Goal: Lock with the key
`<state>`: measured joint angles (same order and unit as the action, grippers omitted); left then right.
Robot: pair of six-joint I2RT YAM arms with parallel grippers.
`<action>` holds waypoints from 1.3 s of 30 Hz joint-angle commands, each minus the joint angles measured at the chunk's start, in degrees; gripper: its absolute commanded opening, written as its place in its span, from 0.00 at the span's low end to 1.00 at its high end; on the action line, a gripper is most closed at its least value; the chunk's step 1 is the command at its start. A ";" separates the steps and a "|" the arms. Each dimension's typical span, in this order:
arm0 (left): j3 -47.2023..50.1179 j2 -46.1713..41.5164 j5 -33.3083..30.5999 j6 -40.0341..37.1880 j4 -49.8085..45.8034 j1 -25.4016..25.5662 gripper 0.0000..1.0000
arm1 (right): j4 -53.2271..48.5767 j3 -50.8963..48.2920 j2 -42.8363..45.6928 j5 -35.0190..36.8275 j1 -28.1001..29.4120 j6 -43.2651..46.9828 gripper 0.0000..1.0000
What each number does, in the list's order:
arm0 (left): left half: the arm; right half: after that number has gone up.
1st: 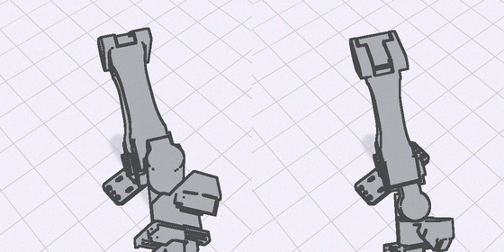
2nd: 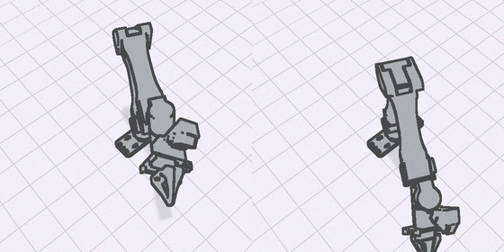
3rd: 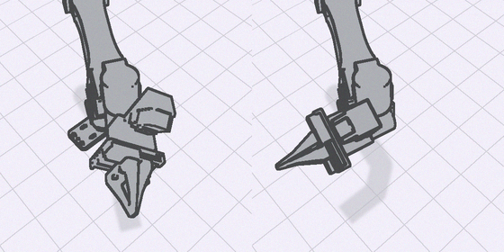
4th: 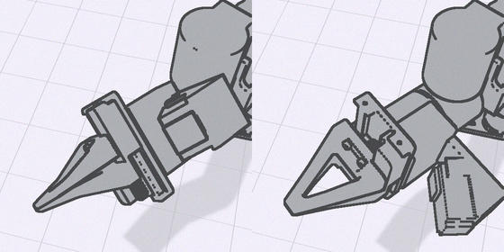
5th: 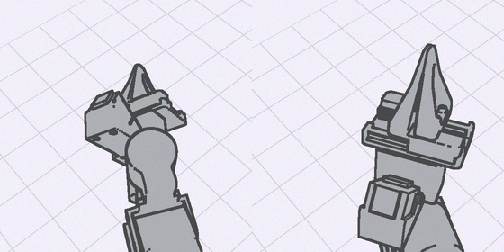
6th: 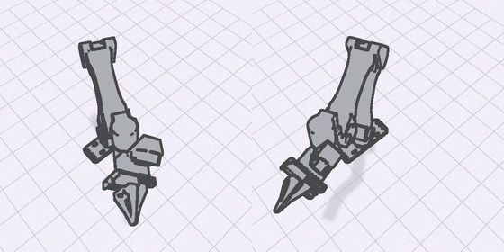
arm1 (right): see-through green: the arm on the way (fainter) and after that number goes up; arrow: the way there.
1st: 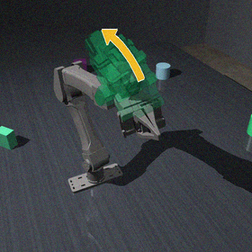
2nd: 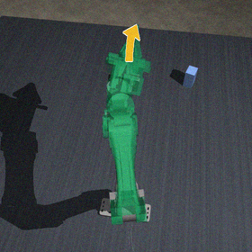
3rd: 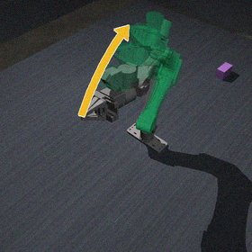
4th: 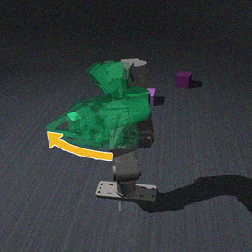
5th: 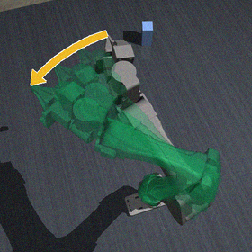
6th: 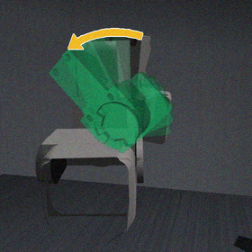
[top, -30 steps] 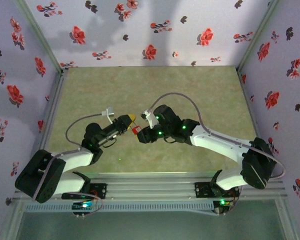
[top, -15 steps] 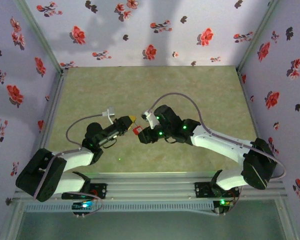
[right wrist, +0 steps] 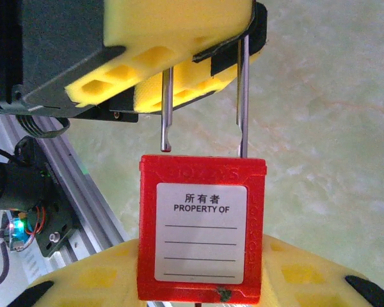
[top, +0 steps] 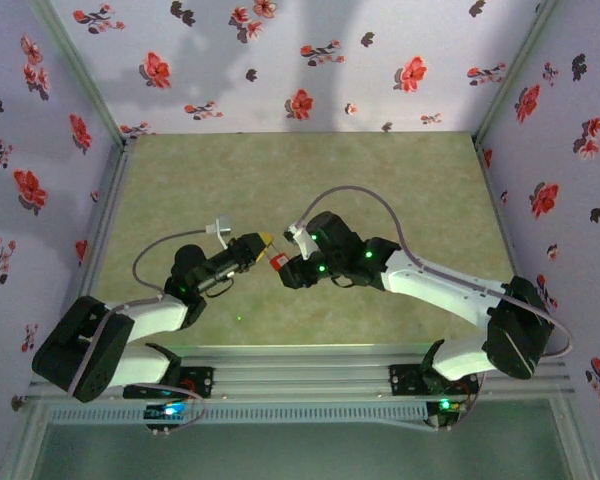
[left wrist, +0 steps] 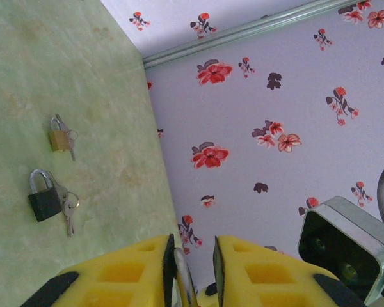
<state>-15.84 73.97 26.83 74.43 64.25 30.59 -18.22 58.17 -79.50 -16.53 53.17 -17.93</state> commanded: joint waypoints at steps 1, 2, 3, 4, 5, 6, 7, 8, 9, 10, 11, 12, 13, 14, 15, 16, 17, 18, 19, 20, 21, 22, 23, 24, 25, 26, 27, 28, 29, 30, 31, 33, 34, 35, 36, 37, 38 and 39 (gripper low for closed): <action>-0.95 0.18 1.50 -1.75 1.88 0.09 0.24 | -2.89 1.67 0.81 3.04 0.23 0.97 0.00; -0.91 0.12 1.60 -1.83 1.67 0.09 0.23 | -3.04 1.72 0.82 3.13 0.27 1.01 0.00; -0.95 0.12 1.67 -1.92 1.64 0.04 0.21 | -3.09 1.75 0.69 3.32 0.32 1.05 0.00; -0.95 0.13 1.69 -1.92 1.56 0.07 0.20 | -3.21 1.83 0.75 3.36 0.42 1.10 0.00; -0.95 0.10 1.76 -2.01 1.33 0.00 0.19 | -3.30 1.94 0.73 3.42 0.45 1.13 0.00; -0.95 0.08 1.77 -2.02 1.19 0.00 0.17 | -3.25 1.91 0.69 3.44 0.45 1.15 0.00; -0.95 0.12 1.78 -2.08 1.02 0.00 0.16 | -3.38 1.99 0.72 3.60 0.57 1.23 0.00; -0.93 0.18 1.84 -2.17 0.79 -0.05 0.15 | -3.54 2.03 0.60 3.87 0.60 1.30 0.00; -0.95 0.06 1.93 -2.24 0.55 -0.01 0.14 | -3.76 2.11 0.58 4.09 0.64 1.38 0.00; -0.95 0.03 2.00 -2.28 0.42 0.00 0.12 | -3.94 2.24 0.62 4.20 0.64 1.49 0.00; -0.95 0.08 2.02 -2.36 0.22 0.02 0.11 | -4.13 2.38 0.58 4.38 0.70 1.62 0.00; -0.91 0.05 2.01 -2.43 0.04 0.01 0.11 | -4.27 2.38 0.56 4.55 0.73 1.67 0.00; -0.95 0.10 2.06 -2.45 -0.16 -0.10 0.10 | -4.44 2.47 0.50 4.58 0.79 1.78 0.00; -0.95 0.11 2.15 -2.47 -0.31 -0.09 0.08 | -4.60 2.58 0.45 4.67 0.86 1.81 0.00; -0.95 0.06 2.13 -2.56 -0.54 -0.09 0.07 | -4.71 2.70 0.46 4.91 0.93 1.90 0.00; -0.95 0.03 2.10 -2.54 -0.98 -0.07 0.05 | -4.87 2.75 0.34 5.16 0.97 2.09 0.00; -0.95 0.07 2.14 -2.62 -1.30 -0.09 0.02 | -5.06 2.94 0.38 5.51 0.97 2.20 0.00; -0.95 0.03 2.14 -2.65 -1.48 -0.10 0.00 | -5.10 3.04 0.19 5.83 1.07 2.35 0.00; -0.94 0.05 2.14 -2.63 -1.72 -0.09 0.00 | -5.37 3.16 0.01 6.12 1.14 2.51 0.00; -2.46 0.12 2.09 -2.63 -2.03 -0.10 0.00 | -5.58 3.43 -0.16 6.31 1.26 2.73 0.00; -2.61 0.12 2.09 -2.55 -2.41 -0.09 0.00 | -5.78 3.64 -0.30 6.62 1.39 2.81 0.00; -2.73 0.12 2.14 -2.46 -2.68 -0.09 0.00 | -6.08 3.87 -0.60 6.98 1.54 2.97 0.00; -2.78 0.07 2.11 -2.39 -2.64 -0.10 0.00 | -6.15 3.88 -0.81 7.50 1.67 2.99 0.00; -2.79 0.18 2.05 -2.23 -2.63 -0.08 0.00 | -6.13 3.92 -0.92 7.85 1.81 3.08 0.00; -2.80 0.07 1.93 -2.06 -3.01 -0.09 0.00 | -6.13 3.94 -0.99 8.03 1.89 3.08 0.00; -2.96 0.09 1.85 -1.87 -3.47 -0.09 0.00 | -6.02 3.91 -1.00 8.07 1.99 3.08 0.00; -3.04 0.07 1.81 -1.67 -3.90 -0.04 0.00 | -5.93 3.90 -0.99 8.13 1.99 3.08 0.00; -3.06 0.13 1.67 -1.36 -4.07 -0.04 0.00 | -5.99 3.90 -0.94 8.33 2.03 3.06 0.00; -3.04 0.12 1.57 -1.06 -4.30 -0.07 0.00 | -5.87 3.96 -0.83 8.43 2.05 3.16 0.00; -3.06 0.12 1.48 -0.81 -4.58 -0.09 0.00 | -5.86 3.84 -0.83 8.63 2.11 3.17 0.00; -3.18 0.06 1.39 -0.63 -5.06 -0.05 0.00 | -5.87 3.88 -0.71 8.79 2.12 3.30 0.00; -3.49 -0.09 1.21 -0.61 -6.20 -0.04 0.00 | -6.04 3.98 -0.62 8.86 2.14 3.49 0.00; -3.71 -0.29 1.22 -0.70 -6.98 -0.07 0.00 | -6.06 4.02 -0.60 8.81 2.19 3.52 0.00; -3.80 -0.48 1.12 -0.86 -7.61 -0.06 0.00 | -6.00 3.98 -0.65 8.82 2.12 3.54 0.00; -3.93 -0.63 1.08 -0.96 -8.18 -0.05 0.00 | -6.03 4.05 -0.61 8.89 2.19 3.52 0.00; -3.97 -0.83 0.97 -1.04 -8.66 -0.05 0.00 | -5.90 4.02 -0.61 9.10 2.18 3.59 0.00; -4.03 -1.09 0.79 -1.10 -9.25 -0.08 0.00 | -5.91 4.01 -0.64 9.32 2.18 3.62 0.00; -4.11 -1.37 0.66 -1.18 -9.98 -0.09 0.00 | -5.91 3.98 -0.60 9.42 2.12 3.67 0.00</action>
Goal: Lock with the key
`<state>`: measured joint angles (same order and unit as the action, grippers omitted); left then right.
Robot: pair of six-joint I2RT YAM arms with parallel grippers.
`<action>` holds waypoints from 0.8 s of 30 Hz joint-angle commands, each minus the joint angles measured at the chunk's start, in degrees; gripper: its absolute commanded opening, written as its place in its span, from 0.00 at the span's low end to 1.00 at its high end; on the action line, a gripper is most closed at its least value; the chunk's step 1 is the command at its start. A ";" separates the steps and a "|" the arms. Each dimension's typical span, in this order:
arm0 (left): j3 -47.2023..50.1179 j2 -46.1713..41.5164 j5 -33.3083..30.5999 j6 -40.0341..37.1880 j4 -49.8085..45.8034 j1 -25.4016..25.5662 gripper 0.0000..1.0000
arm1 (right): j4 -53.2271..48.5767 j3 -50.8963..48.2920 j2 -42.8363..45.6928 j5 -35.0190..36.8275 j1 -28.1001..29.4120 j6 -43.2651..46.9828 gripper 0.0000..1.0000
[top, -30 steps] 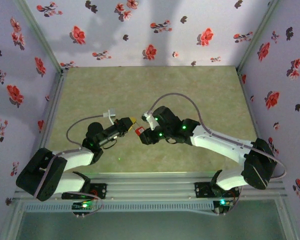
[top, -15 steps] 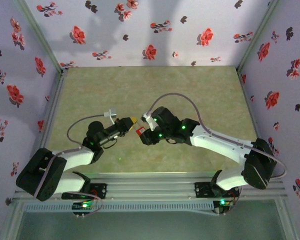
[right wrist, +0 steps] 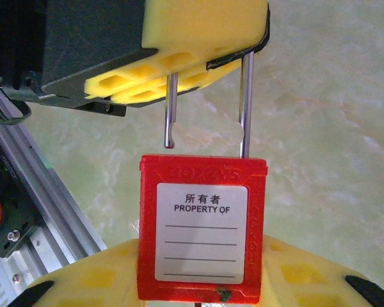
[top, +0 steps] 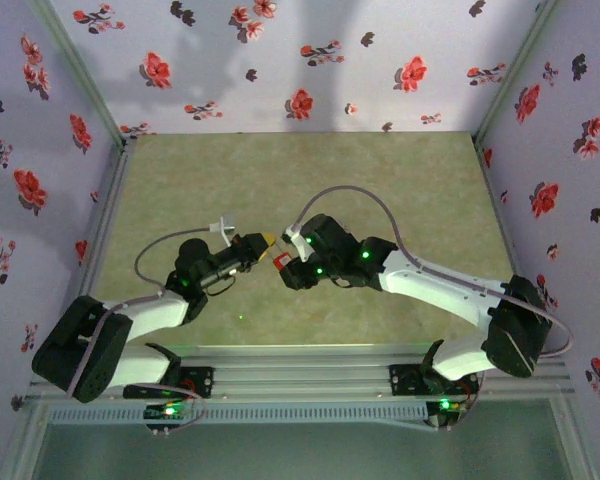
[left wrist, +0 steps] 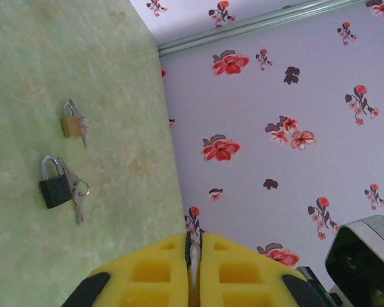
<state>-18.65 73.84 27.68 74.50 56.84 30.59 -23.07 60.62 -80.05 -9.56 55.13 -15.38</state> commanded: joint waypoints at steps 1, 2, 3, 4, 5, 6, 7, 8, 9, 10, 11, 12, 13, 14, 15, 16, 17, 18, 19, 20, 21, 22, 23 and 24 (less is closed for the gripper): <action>-1.47 -1.59 -0.42 -1.42 -3.64 -0.05 0.00 | -1.07 1.49 -0.14 2.63 0.19 1.21 0.00; -1.62 -2.01 -0.48 -1.68 -4.41 0.00 0.00 | -1.17 1.44 -0.15 2.76 0.16 1.30 0.00; -1.71 -2.47 -0.76 -1.79 -5.27 0.00 0.00 | -1.12 1.44 -0.14 2.84 0.23 1.40 0.00; -1.89 -2.94 -0.86 -2.05 -6.25 0.00 0.00 | -1.14 1.46 -0.04 2.95 0.23 1.55 0.00; -2.07 -3.37 -1.11 -2.31 -7.45 0.00 0.00 | -1.11 1.39 -0.03 3.02 0.20 1.69 0.00; -2.21 -3.78 -1.21 -2.55 -8.30 0.06 0.00 | -1.18 1.37 0.06 2.99 0.16 1.75 0.00; -2.30 -4.20 -1.43 -2.76 -9.03 -0.02 0.00 | -1.02 1.34 0.21 3.08 0.17 1.93 0.00; -2.43 -4.69 -1.56 -2.91 -9.67 0.00 0.00 | -0.94 1.08 0.38 3.12 0.16 2.10 0.00; -2.48 -5.00 -1.62 -3.03 -10.33 0.00 0.00 | -0.64 0.92 0.50 3.21 0.17 2.21 0.00; -2.56 -5.36 -1.82 -3.13 -11.05 0.01 0.00 | -0.48 0.66 0.66 3.41 0.17 2.27 0.00; -2.61 -5.67 -1.93 -3.29 -11.70 0.04 0.00 | -0.27 0.53 0.82 3.50 0.18 2.35 0.00; -2.69 -6.01 -2.13 -3.38 -12.20 0.07 0.00 | -0.23 0.44 0.86 3.60 0.16 2.45 0.00; -2.70 -6.12 -2.24 -3.48 -12.64 0.08 0.00 | -0.18 0.45 0.82 3.58 0.16 2.49 0.00; -2.70 -6.27 -2.42 -3.58 -13.09 0.17 0.00 | -0.10 0.35 0.77 3.63 0.21 2.54 0.00; -2.70 -6.28 -2.43 -3.64 -13.31 0.24 0.00 | -0.06 0.34 0.71 3.75 0.15 2.66 0.00; -2.75 -6.31 -2.43 -3.55 -13.45 0.26 0.00 | 0.01 0.26 0.69 3.86 0.15 2.71 0.00; -2.86 -6.25 -2.50 -3.57 -13.72 0.35 0.00 | 0.11 0.18 0.71 4.01 0.19 2.63 0.00; -2.94 -6.19 -2.45 -3.48 -13.88 0.39 0.00 | 0.28 0.03 0.69 4.18 0.15 2.64 0.00; -2.97 -6.25 -2.41 -3.51 -13.86 0.44 0.00 | 0.22 0.02 0.69 4.35 0.17 2.63 0.00; -2.97 -6.37 -2.46 -3.57 -14.06 0.52 0.00 | 0.35 -0.05 0.69 4.61 0.22 2.63 0.00; -3.05 -6.52 -2.48 -3.57 -14.33 0.52 0.00 | 0.42 0.01 0.66 4.88 0.15 2.72 0.00; -3.07 -6.65 -2.54 -3.57 -14.67 0.56 0.00 | 0.47 -0.12 0.66 5.16 0.15 2.74 0.00; -3.14 -6.78 -2.67 -3.57 -15.06 0.61 0.00 | 0.57 -0.19 0.60 5.49 0.17 2.72 0.00; -3.15 -6.97 -2.81 -3.57 -15.51 0.61 0.00 | 0.82 -0.38 0.56 5.68 0.16 2.59 0.00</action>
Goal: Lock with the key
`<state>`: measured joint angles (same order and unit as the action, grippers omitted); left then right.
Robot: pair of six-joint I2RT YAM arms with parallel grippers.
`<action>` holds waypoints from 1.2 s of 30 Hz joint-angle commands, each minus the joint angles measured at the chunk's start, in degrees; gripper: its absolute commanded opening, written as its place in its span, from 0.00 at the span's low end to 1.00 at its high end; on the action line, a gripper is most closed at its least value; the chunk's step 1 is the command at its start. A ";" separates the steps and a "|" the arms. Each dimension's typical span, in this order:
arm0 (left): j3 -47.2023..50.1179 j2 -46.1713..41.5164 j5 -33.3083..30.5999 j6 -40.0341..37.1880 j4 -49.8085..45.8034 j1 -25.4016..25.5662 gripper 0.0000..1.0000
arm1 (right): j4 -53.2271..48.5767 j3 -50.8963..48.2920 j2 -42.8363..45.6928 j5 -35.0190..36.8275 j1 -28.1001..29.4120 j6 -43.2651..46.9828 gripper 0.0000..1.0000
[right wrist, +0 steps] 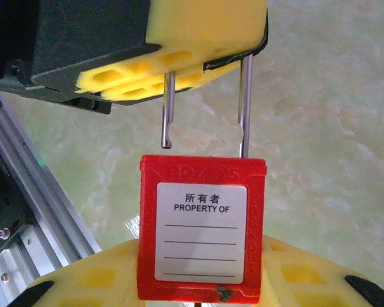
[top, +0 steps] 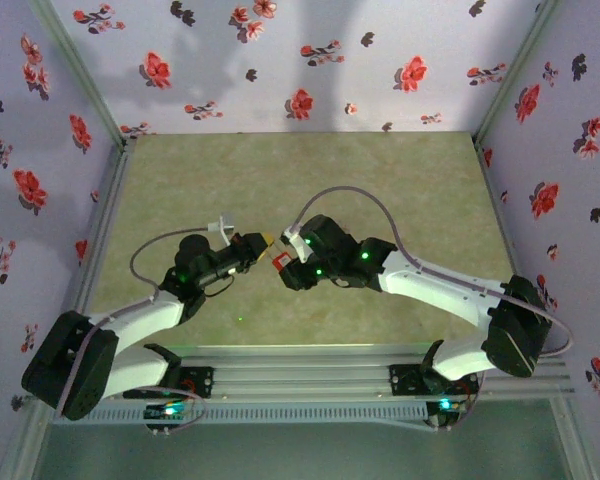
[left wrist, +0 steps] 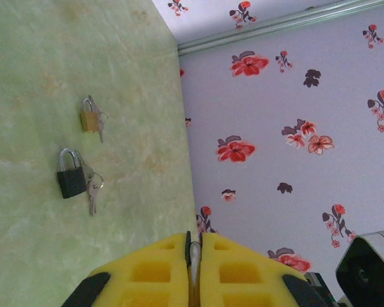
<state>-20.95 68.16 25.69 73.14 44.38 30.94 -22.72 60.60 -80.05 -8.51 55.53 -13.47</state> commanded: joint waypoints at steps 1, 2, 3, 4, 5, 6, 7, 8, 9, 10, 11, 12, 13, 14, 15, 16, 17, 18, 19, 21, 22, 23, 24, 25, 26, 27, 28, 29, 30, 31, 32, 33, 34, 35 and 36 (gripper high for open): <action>-0.91 -1.36 -0.82 -2.22 -3.31 0.35 0.00 | 0.66 -0.39 0.43 4.87 -0.24 0.65 0.00; -1.02 -1.45 -0.83 -2.22 -3.50 0.43 0.00 | 0.88 -0.51 0.34 5.07 -0.23 0.48 0.00; -1.09 -1.54 -0.85 -2.41 -3.76 0.57 0.00 | 1.30 -0.72 0.36 5.22 -0.23 0.30 0.00; -1.11 -1.54 -0.87 -2.44 -4.12 0.66 0.00 | 1.79 -0.76 0.33 5.30 -0.24 0.00 0.00; -1.11 -1.67 -0.95 -2.48 -4.17 0.75 0.00 | 2.20 -0.96 0.38 5.57 -0.24 -0.26 0.00; -1.20 -1.64 -0.91 -2.48 -4.21 0.86 0.00 | 2.91 -1.15 0.49 5.79 -0.16 -0.53 0.00; -1.20 -1.69 -0.91 -2.40 -4.39 0.88 0.00 | 3.53 -1.35 0.60 6.06 -0.23 -0.88 0.00; -1.33 -1.65 -0.91 -2.45 -4.48 1.03 0.00 | 4.50 -1.73 0.75 6.59 -0.24 -1.38 0.00; -1.45 -1.69 -0.92 -2.48 -4.88 1.14 0.00 | 5.29 -1.93 0.84 7.04 -0.20 -1.69 0.00; -1.59 -1.70 -0.91 -2.57 -5.21 1.25 0.00 | 5.93 -2.19 0.86 7.54 -0.20 -2.01 0.00; -1.80 -1.69 -0.91 -2.72 -5.71 1.31 0.00 | 6.47 -2.35 0.86 8.22 -0.24 -2.23 0.00; -2.05 -1.71 -0.92 -2.91 -6.17 1.49 0.00 | 7.15 -2.43 1.01 8.82 -0.24 -2.55 0.00; -2.20 -1.72 -0.93 -3.13 -6.79 1.63 0.00 | 7.64 -2.59 1.09 9.88 -0.24 -2.89 0.00; -2.41 -1.84 -0.97 -3.37 -7.38 1.67 0.00 | 8.17 -2.72 1.29 10.75 -0.19 -3.13 0.00; -2.63 -1.92 -0.92 -3.60 -8.14 1.77 0.00 | 8.51 -2.84 1.38 11.50 -0.21 -3.25 0.00; -2.77 -2.05 -0.91 -3.84 -8.72 1.88 0.00 | 8.72 -2.69 1.39 11.95 -0.23 -3.26 0.00; -2.94 -2.07 -0.93 -3.97 -9.32 1.88 0.00 | 8.90 -2.71 1.48 12.60 -0.20 -3.35 0.00; -3.08 -2.11 -0.93 -4.13 -9.85 1.85 0.00 | 9.00 -2.70 1.48 13.00 -0.24 -3.45 0.00; -3.26 -2.16 -0.93 -4.23 -10.37 1.93 0.00 | 9.23 -2.70 1.47 13.75 -0.24 -3.43 0.00; -3.48 -2.18 -0.97 -4.54 -11.30 2.03 0.00 | 9.27 -2.75 1.32 15.50 -0.20 -3.66 0.00; -3.65 -2.16 -0.91 -4.67 -11.87 2.17 0.00 | 9.59 -2.73 1.35 16.24 -0.23 -3.82 0.00; -3.81 -2.10 -0.97 -4.76 -12.26 2.20 0.00 | 9.77 -2.70 1.37 17.17 -0.23 -4.14 0.00; -3.90 -2.00 -0.93 -4.83 -12.56 2.31 0.00 | 10.08 -2.85 1.47 17.97 -0.22 -4.47 0.00; -4.00 -1.90 -0.94 -4.85 -12.73 2.36 0.00 | 10.70 -3.10 1.64 18.64 -0.23 -4.71 0.00; -4.08 -1.85 -0.91 -4.94 -13.03 2.45 0.00 | 11.28 -3.20 1.71 19.05 -0.22 -4.94 0.00; -4.14 -1.81 -0.95 -5.07 -13.38 2.56 0.00 | 11.45 -3.23 1.66 19.43 -0.22 -5.18 0.00; -4.24 -1.73 -0.93 -5.12 -13.73 2.59 0.00 | 11.75 -3.21 1.71 19.83 -0.24 -5.45 0.00; -4.36 -1.72 -0.96 -5.20 -14.03 2.64 0.00 | 12.15 -3.21 1.74 20.07 -0.24 -5.51 0.00; -4.43 -1.72 -0.99 -5.34 -14.27 2.69 0.00 | 12.50 -3.21 1.75 20.28 -0.23 -5.80 0.00; -4.60 -1.73 -0.97 -5.46 -14.61 2.80 0.00 | 13.03 -3.30 1.90 20.44 -0.18 -6.02 0.00; -4.66 -1.79 -0.93 -5.55 -15.03 2.90 0.00 | 13.52 -3.40 2.05 20.46 -0.20 -6.07 0.00; -4.79 -1.79 -0.95 -5.64 -15.39 2.98 0.00 | 13.77 -3.45 2.09 20.55 -0.19 -6.15 0.00; -4.86 -1.81 -0.93 -5.80 -15.58 3.07 0.00 | 14.20 -3.56 2.26 20.61 -0.17 -6.29 0.00; -4.97 -1.82 -0.92 -5.86 -16.08 3.14 0.00 | 14.67 -3.58 2.42 20.55 -0.22 -6.43 0.00; -5.13 -1.80 -0.87 -5.92 -16.46 3.25 0.00 | 14.96 -3.56 2.41 20.48 -0.21 -6.46 0.00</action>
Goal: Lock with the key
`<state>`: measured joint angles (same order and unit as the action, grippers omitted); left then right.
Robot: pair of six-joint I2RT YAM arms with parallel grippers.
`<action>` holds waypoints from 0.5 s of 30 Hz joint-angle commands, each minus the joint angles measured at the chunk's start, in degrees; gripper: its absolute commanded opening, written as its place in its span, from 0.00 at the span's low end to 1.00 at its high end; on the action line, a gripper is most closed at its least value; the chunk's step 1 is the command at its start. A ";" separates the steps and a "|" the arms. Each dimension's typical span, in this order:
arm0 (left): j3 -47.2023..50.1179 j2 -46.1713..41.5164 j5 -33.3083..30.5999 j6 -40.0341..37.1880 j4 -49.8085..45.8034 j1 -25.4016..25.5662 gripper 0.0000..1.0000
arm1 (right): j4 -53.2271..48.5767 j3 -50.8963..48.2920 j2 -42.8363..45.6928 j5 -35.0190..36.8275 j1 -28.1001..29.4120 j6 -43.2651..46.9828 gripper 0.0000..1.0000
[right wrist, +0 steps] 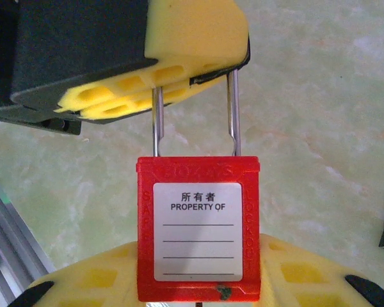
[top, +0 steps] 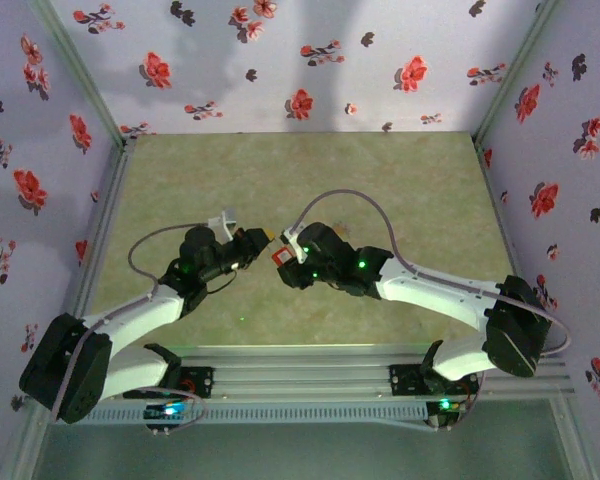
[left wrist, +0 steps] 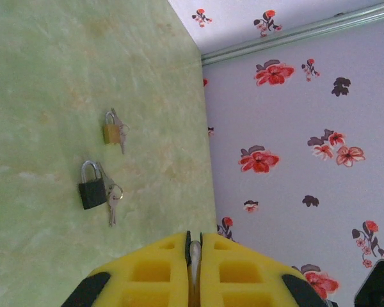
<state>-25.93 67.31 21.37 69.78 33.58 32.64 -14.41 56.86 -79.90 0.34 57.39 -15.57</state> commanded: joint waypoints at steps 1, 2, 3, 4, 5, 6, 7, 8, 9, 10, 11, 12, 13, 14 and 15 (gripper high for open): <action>-0.17 -0.88 3.47 -2.75 -5.75 1.63 0.00 | 7.02 0.18 2.37 11.19 -2.08 -4.38 0.00; -0.25 -0.95 3.46 -2.89 -5.78 1.77 0.00 | 7.36 0.13 2.34 10.85 -2.04 -4.38 0.00; -0.25 -0.91 3.47 -2.98 -5.89 1.85 0.00 | 7.65 0.18 2.34 10.50 -2.10 -4.38 0.00; -0.34 -0.89 3.51 -3.07 -6.03 1.97 0.00 | 7.90 0.18 2.29 10.39 -2.06 -4.46 0.00; -0.32 -0.89 3.42 -3.22 -6.07 2.01 0.00 | 8.12 0.18 2.29 10.58 -2.10 -4.55 0.00; -0.33 -0.91 3.50 -3.24 -6.07 2.06 0.00 | 8.34 0.05 2.33 10.71 -2.08 -4.58 0.00; -0.36 -0.91 3.59 -3.32 -6.16 2.16 0.00 | 8.35 0.16 2.38 10.93 -2.07 -4.43 0.00; -0.43 -0.93 3.58 -3.39 -6.25 2.24 0.00 | 8.42 0.14 2.42 11.22 -2.04 -4.47 0.00; -0.51 -0.87 3.65 -3.50 -6.32 2.32 0.00 | 8.76 0.06 2.60 11.45 -2.04 -4.45 0.00; -0.58 -0.86 3.63 -3.59 -6.42 2.48 0.00 | 9.01 0.03 2.64 11.62 -2.07 -4.47 0.00; -0.63 -0.72 3.64 -3.60 -6.51 2.68 0.00 | 9.13 0.18 2.64 12.13 -2.08 -4.51 0.00; -0.76 -0.56 3.68 -3.61 -6.51 2.84 0.00 | 9.50 0.16 2.72 12.57 -2.10 -4.68 0.00; -0.85 -0.50 3.74 -3.61 -6.49 3.08 0.00 | 10.05 0.18 2.74 13.16 -2.10 -4.73 0.00; -0.94 -0.31 3.77 -3.72 -6.51 3.25 0.00 | 10.38 0.25 2.73 14.07 -2.09 -4.88 0.00; -0.95 -0.34 3.77 -3.80 -6.51 3.43 0.00 | 10.62 0.28 2.64 14.94 -2.15 -5.19 0.00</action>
<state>-27.03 67.31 20.08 68.36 32.08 33.61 -13.19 56.18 -79.48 1.21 57.39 -16.49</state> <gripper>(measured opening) 0.098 0.377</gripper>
